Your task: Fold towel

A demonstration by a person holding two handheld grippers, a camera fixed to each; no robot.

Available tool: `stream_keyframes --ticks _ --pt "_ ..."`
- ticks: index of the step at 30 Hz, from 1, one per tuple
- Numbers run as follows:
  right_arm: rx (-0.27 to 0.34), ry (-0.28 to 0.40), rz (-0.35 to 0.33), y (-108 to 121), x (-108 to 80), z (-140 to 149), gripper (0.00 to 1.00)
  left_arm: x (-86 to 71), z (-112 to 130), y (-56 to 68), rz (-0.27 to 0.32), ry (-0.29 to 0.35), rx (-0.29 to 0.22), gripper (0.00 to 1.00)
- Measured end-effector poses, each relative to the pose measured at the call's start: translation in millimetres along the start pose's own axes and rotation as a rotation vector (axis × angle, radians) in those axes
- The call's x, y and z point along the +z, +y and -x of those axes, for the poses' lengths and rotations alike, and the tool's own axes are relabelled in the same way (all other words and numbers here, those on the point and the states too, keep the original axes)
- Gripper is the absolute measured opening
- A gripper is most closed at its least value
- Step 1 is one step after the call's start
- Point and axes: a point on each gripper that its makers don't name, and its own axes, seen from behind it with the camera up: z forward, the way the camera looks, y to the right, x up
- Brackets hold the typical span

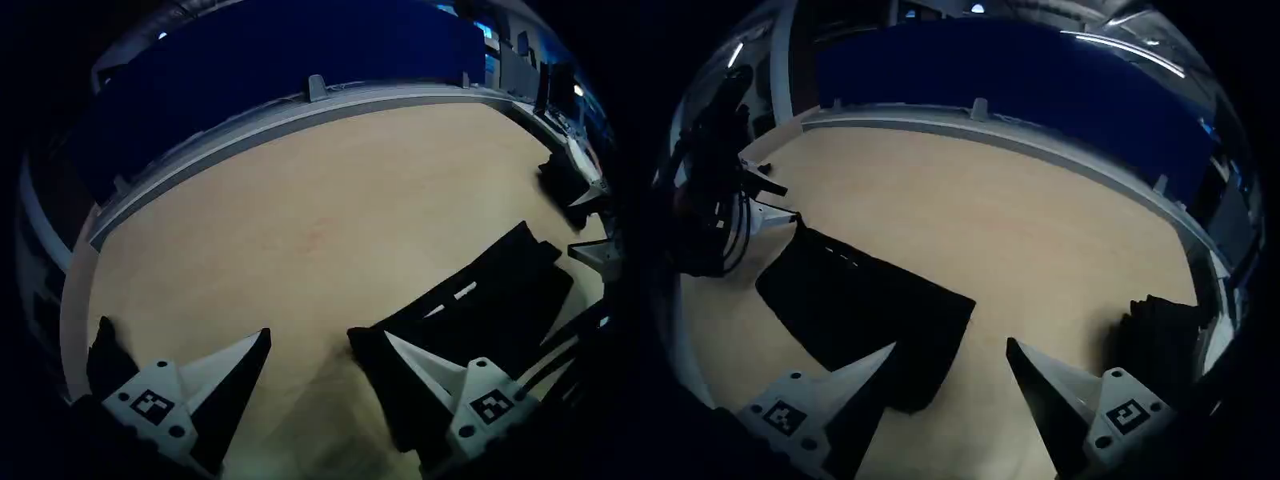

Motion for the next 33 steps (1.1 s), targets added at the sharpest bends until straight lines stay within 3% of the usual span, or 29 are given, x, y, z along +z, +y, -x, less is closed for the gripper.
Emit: stream_keyframes --ticks 5,16,33 --pt "0.005 0.001 -0.006 -3 -4.2 4 0.96 -2.1 -1 -1.9 0.001 0.004 -0.007 0.94" --pt "-0.001 -0.004 -0.021 -6 -7.5 10 0.96 -24.1 12 -5.4 0.012 0.015 -0.040 0.94" --pt "-0.076 -0.045 -0.103 -25 -19.0 34 0.96 -94.1 86 -9.1 -0.012 -0.005 -0.187 0.94"
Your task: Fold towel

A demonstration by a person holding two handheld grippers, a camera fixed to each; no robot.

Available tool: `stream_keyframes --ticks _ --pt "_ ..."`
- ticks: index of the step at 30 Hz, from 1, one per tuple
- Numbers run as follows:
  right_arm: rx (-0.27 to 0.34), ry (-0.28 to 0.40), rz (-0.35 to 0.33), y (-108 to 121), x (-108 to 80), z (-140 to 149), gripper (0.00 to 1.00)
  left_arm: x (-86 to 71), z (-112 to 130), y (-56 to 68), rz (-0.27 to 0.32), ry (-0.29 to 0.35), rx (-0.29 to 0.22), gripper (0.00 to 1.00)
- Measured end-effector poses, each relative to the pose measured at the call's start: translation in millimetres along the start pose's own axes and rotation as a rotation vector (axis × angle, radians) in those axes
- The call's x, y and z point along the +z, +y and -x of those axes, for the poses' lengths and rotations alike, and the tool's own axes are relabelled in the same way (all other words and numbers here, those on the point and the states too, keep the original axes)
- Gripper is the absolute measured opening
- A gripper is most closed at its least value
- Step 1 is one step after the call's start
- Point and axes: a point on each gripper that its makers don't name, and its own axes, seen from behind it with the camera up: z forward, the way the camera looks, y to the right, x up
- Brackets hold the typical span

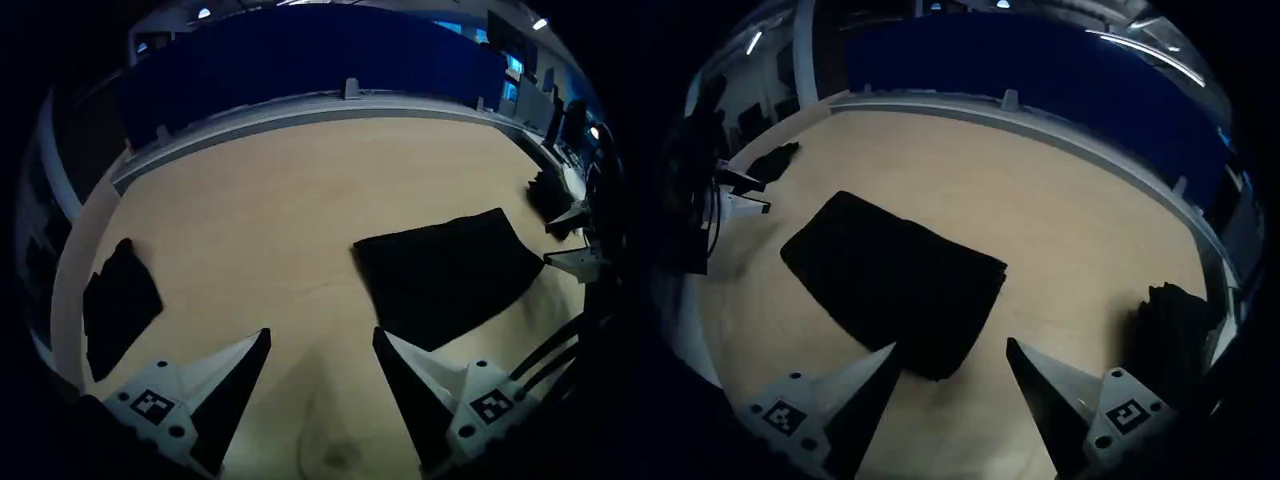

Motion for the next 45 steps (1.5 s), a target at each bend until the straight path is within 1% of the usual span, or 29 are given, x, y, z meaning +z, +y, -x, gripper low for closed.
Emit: stream_keyframes --ticks 6,9,11,13,15,19,23,25,28,31,35,39,45 --pt "-0.060 -0.029 -0.056 -10 -0.7 13 0.96 -23.1 32 -8.8 -0.024 -0.019 -0.059 0.94" --pt "-0.093 -0.044 -0.079 -13 0.4 18 0.91 -33.7 45 -12.8 -0.038 -0.025 -0.079 0.94" --pt "-0.112 -0.053 -0.093 -14 1.7 21 0.82 -41.4 53 -14.7 -0.046 -0.028 -0.094 0.94" --pt "-0.122 -0.066 -0.104 -15 3.4 25 0.69 -48.2 60 -16.2 -0.051 -0.032 -0.109 0.94" --pt "-0.127 -0.078 -0.116 -16 5.2 28 0.60 -55.0 68 -17.5 -0.057 -0.037 -0.124 0.94" --pt "-0.126 -0.091 -0.139 -20 7.4 32 0.48 -65.8 82 -19.2 -0.068 -0.048 -0.150 0.94" --pt "-0.132 -0.101 -0.158 -25 8.0 34 0.31 -74.8 93 -20.8 -0.077 -0.058 -0.170 0.94" --pt "-0.136 -0.105 -0.155 -24 9.1 35 0.23 -77.6 96 -21.7 -0.082 -0.060 -0.176 0.94" --pt "-0.139 -0.108 -0.152 -23 10.0 35 0.16 -81.1 99 -22.8 -0.087 -0.062 -0.183 0.94" --pt "-0.143 -0.111 -0.146 -21 10.8 34 0.07 -84.4 99 -22.8 -0.089 -0.060 -0.188 0.94" --pt "-0.150 -0.105 -0.131 -17 11.8 31 0.04 -89.4 99 -22.0 -0.089 -0.057 -0.194 0.94" --pt "-0.148 -0.090 -0.138 -20 9.3 24 0.03 -93.2 98 -21.5 -0.088 -0.047 -0.198 0.94" --pt "-0.170 -0.061 -0.139 -23 0.8 1 0.03 -100.0 94 -22.3 -0.090 -0.032 -0.201 0.94"
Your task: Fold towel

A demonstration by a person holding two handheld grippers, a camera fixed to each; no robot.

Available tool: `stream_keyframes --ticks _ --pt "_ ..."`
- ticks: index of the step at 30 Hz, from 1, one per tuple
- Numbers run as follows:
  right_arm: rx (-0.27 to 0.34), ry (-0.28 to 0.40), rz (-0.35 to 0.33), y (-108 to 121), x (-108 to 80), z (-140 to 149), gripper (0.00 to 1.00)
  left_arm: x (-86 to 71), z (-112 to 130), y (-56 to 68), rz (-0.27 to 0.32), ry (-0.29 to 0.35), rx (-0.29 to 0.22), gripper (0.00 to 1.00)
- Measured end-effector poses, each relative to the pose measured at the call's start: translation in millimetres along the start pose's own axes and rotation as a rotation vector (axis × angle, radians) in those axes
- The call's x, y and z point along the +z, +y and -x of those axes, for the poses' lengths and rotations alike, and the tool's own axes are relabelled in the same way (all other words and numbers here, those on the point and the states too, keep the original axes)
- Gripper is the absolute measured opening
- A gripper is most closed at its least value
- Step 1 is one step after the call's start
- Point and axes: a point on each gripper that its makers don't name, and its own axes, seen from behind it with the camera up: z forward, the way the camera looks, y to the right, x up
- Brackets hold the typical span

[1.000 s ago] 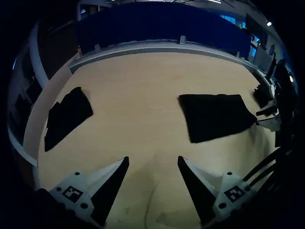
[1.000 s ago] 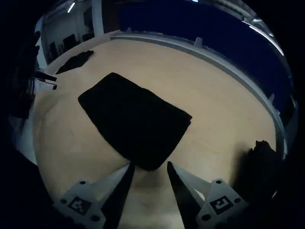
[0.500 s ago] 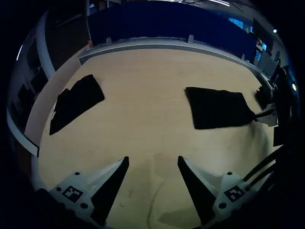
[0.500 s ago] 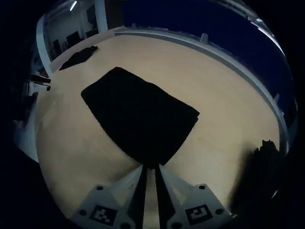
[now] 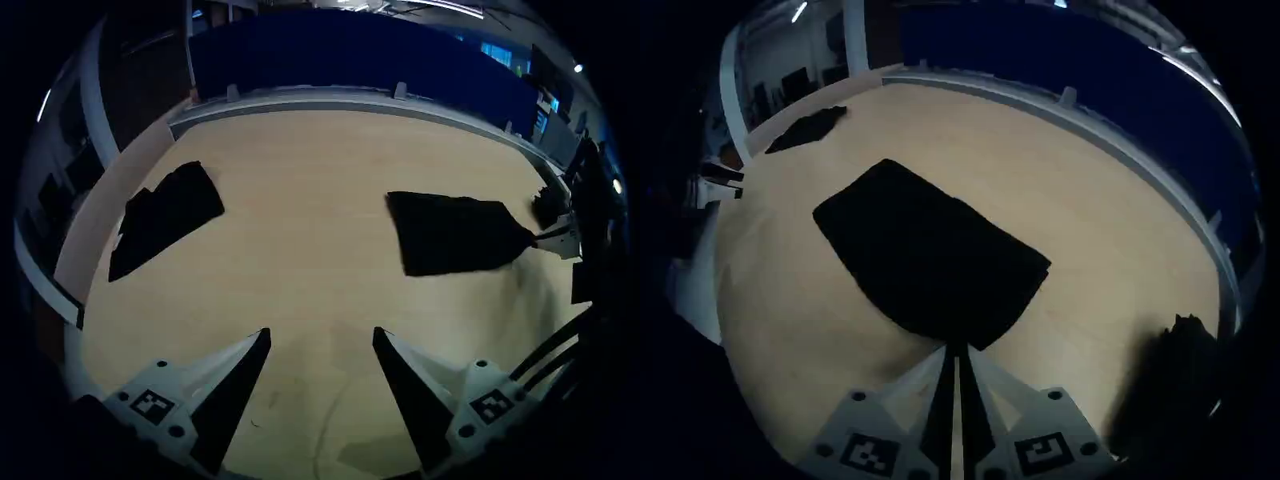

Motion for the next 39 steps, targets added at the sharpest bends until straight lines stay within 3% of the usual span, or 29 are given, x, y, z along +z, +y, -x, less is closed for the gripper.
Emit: stream_keyframes --ticks 14,23,31,39 --pt "-0.148 0.069 0.017 -6 -16.7 -90 0.03 -20.4 -14 -7.4 0.002 0.055 -0.030 0.94" --pt "-0.234 0.070 -0.006 -26 -12.8 -114 0.03 -33.3 -12 -12.8 -0.002 0.077 -0.057 0.95" --pt "-0.328 0.093 -0.065 -60 2.8 -147 0.03 -54.8 -16 -11.6 0.004 0.107 -0.095 0.94" --pt "-0.445 0.085 -0.156 -118 39.7 -166 0.03 -72.7 -18 -18.1 -0.018 0.142 -0.131 0.95"
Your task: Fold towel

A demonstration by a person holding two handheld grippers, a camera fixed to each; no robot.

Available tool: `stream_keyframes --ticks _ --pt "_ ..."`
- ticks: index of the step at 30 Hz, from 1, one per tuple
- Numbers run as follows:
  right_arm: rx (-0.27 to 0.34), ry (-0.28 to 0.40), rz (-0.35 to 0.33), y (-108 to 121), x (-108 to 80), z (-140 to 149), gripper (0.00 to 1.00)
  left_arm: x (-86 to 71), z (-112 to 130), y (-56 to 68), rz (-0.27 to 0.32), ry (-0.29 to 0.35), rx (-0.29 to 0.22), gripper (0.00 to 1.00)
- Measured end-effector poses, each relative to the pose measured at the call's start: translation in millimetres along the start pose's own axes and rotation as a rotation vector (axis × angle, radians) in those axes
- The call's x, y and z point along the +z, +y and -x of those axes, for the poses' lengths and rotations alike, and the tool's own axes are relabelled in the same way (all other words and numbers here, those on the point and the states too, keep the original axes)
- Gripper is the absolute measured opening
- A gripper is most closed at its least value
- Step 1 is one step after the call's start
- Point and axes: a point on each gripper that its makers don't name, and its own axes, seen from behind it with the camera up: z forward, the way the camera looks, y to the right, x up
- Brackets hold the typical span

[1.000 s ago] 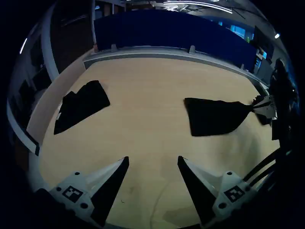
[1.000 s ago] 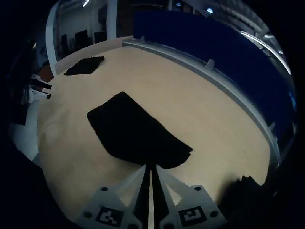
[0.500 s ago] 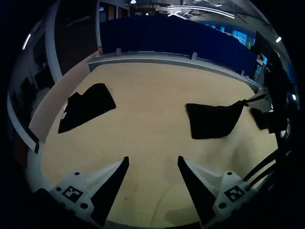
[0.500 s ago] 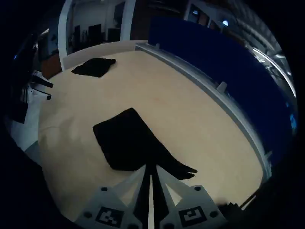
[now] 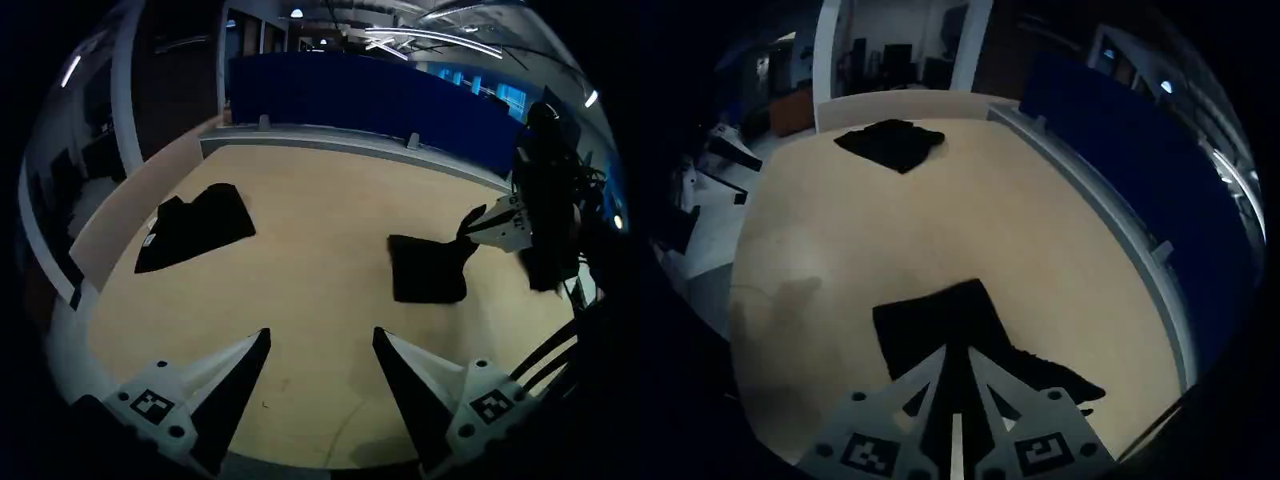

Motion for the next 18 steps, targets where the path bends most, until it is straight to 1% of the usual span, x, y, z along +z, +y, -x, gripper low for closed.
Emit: stream_keyframes --ticks 2,5,8,11,14,18 --pt "-0.009 -0.004 -0.031 -13 16.7 -4 0.03 -3.6 1 -4.6 -0.012 0.005 -0.014 0.95" --pt "0.002 -0.008 -0.081 -34 43.9 -3 0.03 -8.6 5 -12.2 -0.032 0.008 -0.042 0.95" --pt "0.034 -0.016 -0.132 -54 68.7 2 0.03 -12.8 11 -18.8 -0.049 0.006 -0.069 0.94" --pt "0.074 -0.032 -0.165 -68 85.2 10 0.03 -15.9 17 -22.9 -0.059 0.003 -0.086 0.94" --pt "0.104 -0.031 -0.176 -72 90.9 12 0.03 -17.6 21 -25.9 -0.067 0.001 -0.091 0.94" --pt "0.115 -0.023 -0.177 -71 88.0 12 0.05 -17.7 22 -26.4 -0.069 0.000 -0.091 0.94"
